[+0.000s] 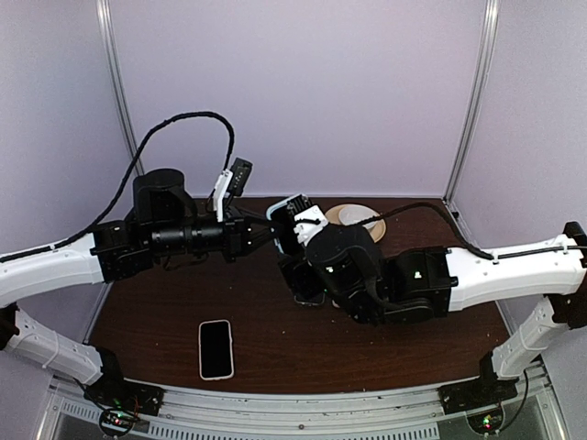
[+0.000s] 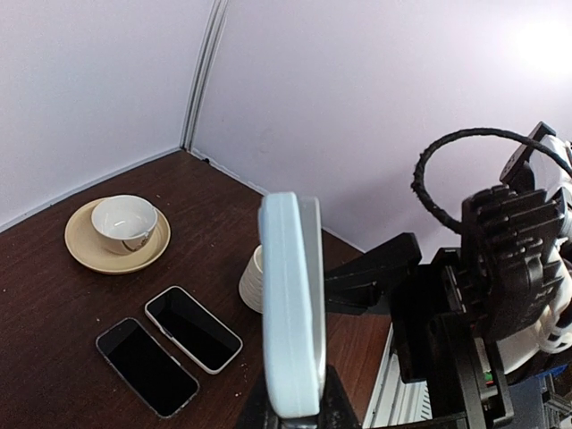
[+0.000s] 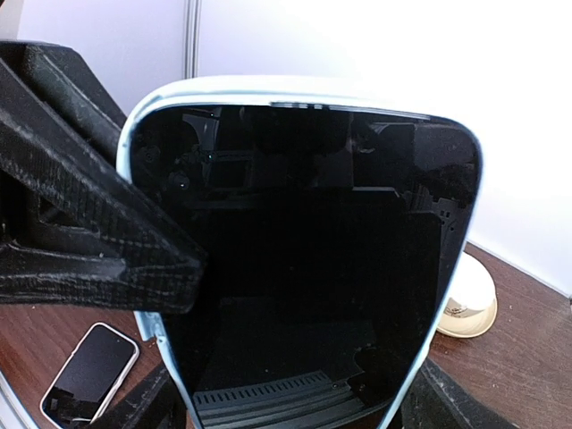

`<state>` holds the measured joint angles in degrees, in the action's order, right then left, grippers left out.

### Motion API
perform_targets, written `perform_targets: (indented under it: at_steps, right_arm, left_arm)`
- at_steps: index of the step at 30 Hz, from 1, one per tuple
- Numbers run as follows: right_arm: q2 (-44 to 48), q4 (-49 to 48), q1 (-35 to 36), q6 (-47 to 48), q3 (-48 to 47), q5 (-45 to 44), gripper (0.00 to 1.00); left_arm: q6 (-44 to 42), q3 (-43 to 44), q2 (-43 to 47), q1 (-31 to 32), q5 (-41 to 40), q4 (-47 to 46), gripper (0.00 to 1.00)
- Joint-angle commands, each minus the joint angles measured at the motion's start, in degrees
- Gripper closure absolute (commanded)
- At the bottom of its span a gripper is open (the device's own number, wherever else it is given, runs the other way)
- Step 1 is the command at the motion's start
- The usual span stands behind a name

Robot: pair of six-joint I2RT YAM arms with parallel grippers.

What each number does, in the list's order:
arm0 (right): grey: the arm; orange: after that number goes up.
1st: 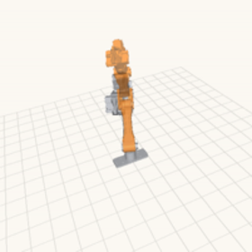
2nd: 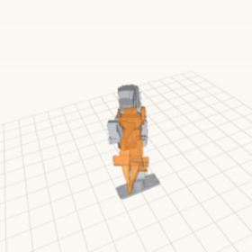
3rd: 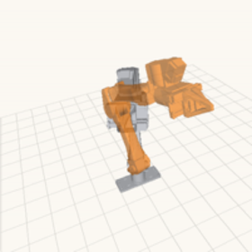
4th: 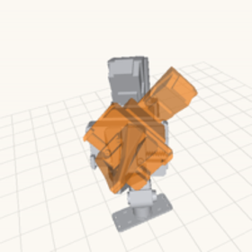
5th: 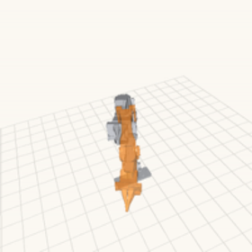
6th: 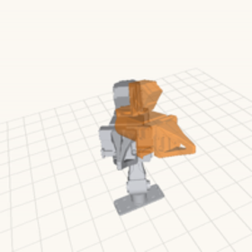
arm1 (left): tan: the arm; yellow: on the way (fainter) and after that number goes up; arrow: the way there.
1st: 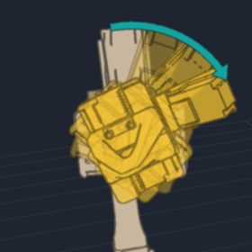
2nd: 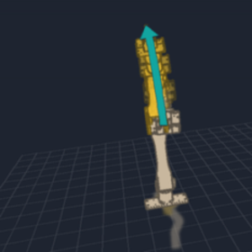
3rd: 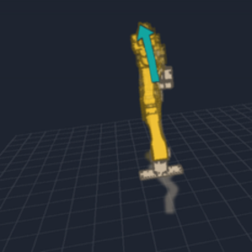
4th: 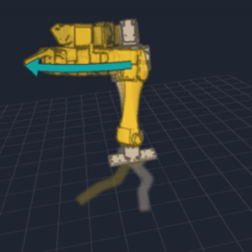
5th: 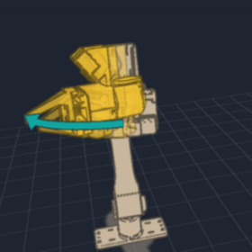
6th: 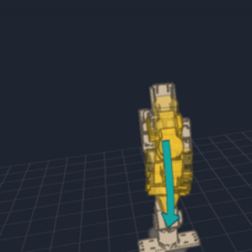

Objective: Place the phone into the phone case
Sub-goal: Press the corner of the phone case at the top left corner of the phone case, then pass from the right arm to the left

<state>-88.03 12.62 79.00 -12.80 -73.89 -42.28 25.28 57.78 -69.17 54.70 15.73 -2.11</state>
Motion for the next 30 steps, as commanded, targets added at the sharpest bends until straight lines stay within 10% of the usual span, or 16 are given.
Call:
perform_targets:
  at_steps: [1,3,6,16,20,23,30]
  right_arm:
    - [2.41,-2.21,0.48,1.49,-1.59,0.91,1.0]
    - [2.42,-2.58,0.48,1.82,-1.67,1.14,1.0]
    - [2.13,-2.75,0.49,2.45,-2.03,1.77,1.0]
    - [3.25,-1.01,0.26,3.19,-1.98,3.14,0.98]
    - [6.64,4.23,-1.79,4.07,-0.52,12.42,0.32]
    - [10.27,10.18,-4.2,5.09,0.6,23.14,0.02]
    - [20.15,4.82,-9.33,8.99,8.22,54.65,0.01]
  left_arm:
    - [-2.38,2.16,-0.6,0.09,1.27,-3.16,1.0]
    - [-2.67,2.25,-0.64,0.12,0.83,-2.9,1.0]
    - [-2.36,2.57,-1.16,0.17,0.75,-3.13,0.7]
    - [-3.38,3.27,-0.94,0.39,1.27,-1.6,1.0]
    - [-6.27,3.07,0.1,0.4,0.97,-0.34,1.0]
    - [-9.93,3.55,1.12,0.37,1.52,1.6,1.0]
    - [-18.64,3.28,3.59,0.89,12.47,5.02,1.0]
